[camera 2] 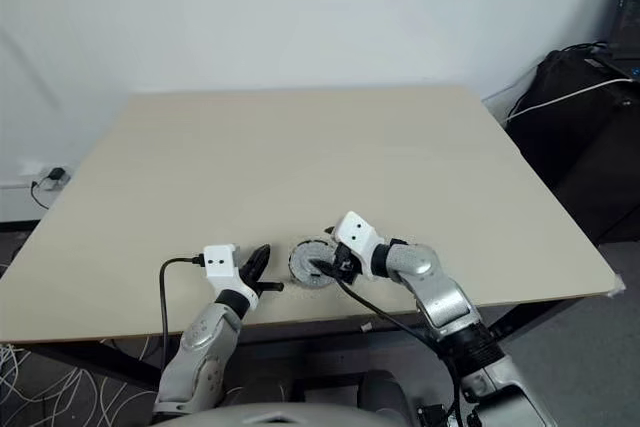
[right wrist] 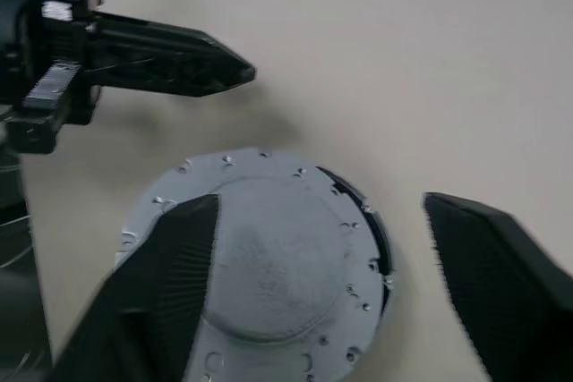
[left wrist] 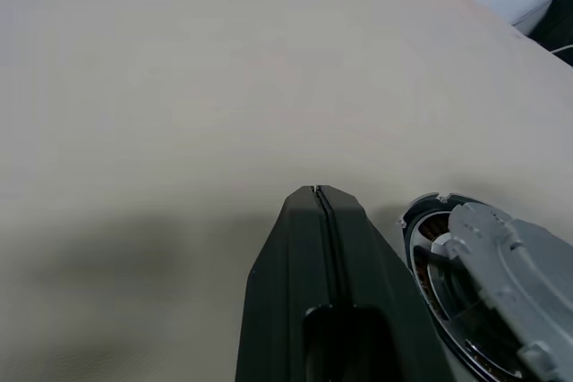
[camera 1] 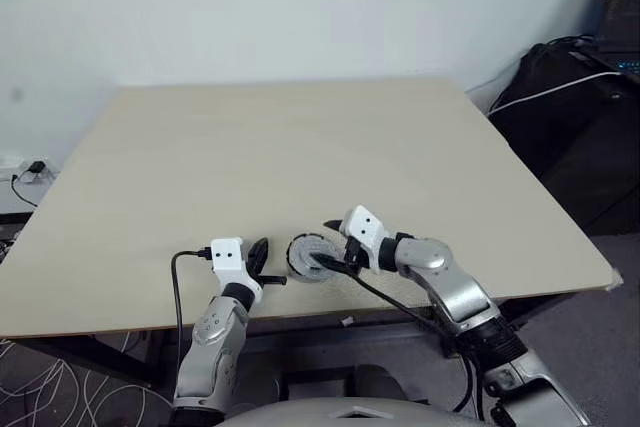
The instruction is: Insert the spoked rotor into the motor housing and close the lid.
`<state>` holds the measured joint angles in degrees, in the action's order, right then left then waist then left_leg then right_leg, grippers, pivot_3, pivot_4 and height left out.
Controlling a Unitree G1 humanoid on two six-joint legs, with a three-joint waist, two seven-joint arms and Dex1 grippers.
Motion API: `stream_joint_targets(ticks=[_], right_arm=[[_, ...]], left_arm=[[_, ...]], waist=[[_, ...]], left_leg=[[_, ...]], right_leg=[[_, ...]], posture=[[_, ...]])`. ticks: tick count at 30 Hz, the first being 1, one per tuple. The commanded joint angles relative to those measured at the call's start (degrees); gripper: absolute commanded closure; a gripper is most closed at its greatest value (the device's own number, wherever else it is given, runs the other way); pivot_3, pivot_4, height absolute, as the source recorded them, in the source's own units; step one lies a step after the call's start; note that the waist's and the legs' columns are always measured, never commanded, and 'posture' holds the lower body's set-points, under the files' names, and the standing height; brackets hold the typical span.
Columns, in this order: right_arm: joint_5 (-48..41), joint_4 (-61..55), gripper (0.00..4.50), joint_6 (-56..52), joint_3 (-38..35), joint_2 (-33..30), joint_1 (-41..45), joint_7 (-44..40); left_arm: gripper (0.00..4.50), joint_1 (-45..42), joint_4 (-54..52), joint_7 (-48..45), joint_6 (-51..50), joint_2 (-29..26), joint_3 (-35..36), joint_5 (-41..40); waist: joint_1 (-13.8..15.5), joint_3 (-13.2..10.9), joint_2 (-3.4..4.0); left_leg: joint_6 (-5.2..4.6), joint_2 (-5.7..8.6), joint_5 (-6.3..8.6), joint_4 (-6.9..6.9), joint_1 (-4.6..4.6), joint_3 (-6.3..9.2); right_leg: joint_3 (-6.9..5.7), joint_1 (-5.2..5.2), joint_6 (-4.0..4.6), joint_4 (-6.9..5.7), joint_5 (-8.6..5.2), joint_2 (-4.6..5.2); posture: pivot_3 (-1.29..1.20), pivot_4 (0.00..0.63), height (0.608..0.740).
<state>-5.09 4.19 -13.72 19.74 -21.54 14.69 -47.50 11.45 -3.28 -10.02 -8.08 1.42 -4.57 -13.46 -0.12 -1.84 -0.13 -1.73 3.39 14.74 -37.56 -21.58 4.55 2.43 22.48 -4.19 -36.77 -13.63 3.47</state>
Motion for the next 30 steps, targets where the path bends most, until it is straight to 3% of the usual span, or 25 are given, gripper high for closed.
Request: stream_joint_targets(ticks=[1, 11, 28, 30], right_arm=[[-2.30, 1.50, 0.03, 1.38, -0.88, -0.21, 2.46, -4.40], [-2.81, 7.91, 0.03, 0.01, 0.34, 0.57, 6.48, -12.35], [-0.05, 18.31, 0.03, 2.53, 1.18, 3.79, 11.22, -13.34], [0.39, 18.66, 0.42, 2.52, 1.10, 3.71, 11.21, -13.15]], left_arm=[[4.50, -0.81, -2.38, -0.06, 0.95, -0.28, 0.21, 0.65], [4.50, -0.77, -2.72, 0.10, 1.07, -0.64, 0.21, 0.84], [4.50, -0.08, -3.54, 0.25, 1.30, -0.17, 0.64, 1.76], [4.50, 0.05, -3.62, 0.27, 1.36, -0.10, 0.74, 1.78]], waist=[[0.11, 0.00, 0.00], [0.43, 0.00, 0.01], [0.37, 0.02, 0.03], [0.37, 0.03, 0.04]], left_leg=[[0.00, 0.00, 0.00, 0.00, 0.00, 0.00], [0.00, 0.00, 0.00, 0.00, 0.00, 0.00], [0.01, 0.02, 0.00, 0.00, 0.00, -0.01], [0.01, 0.03, 0.00, 0.00, 0.00, -0.01]], right_leg=[[0.00, 0.00, 0.02, 0.00, 0.01, 0.00], [0.01, 0.01, 0.19, -0.01, 0.13, 0.00], [0.02, 0.03, -0.02, -0.03, 0.31, 0.00], [0.02, 0.03, -0.02, -0.03, 0.31, 0.01]], posture=[[0.00, 0.000, 0.740], [0.00, 0.000, 0.740], [0.00, 0.000, 0.740], [0.00, 0.000, 0.740]])
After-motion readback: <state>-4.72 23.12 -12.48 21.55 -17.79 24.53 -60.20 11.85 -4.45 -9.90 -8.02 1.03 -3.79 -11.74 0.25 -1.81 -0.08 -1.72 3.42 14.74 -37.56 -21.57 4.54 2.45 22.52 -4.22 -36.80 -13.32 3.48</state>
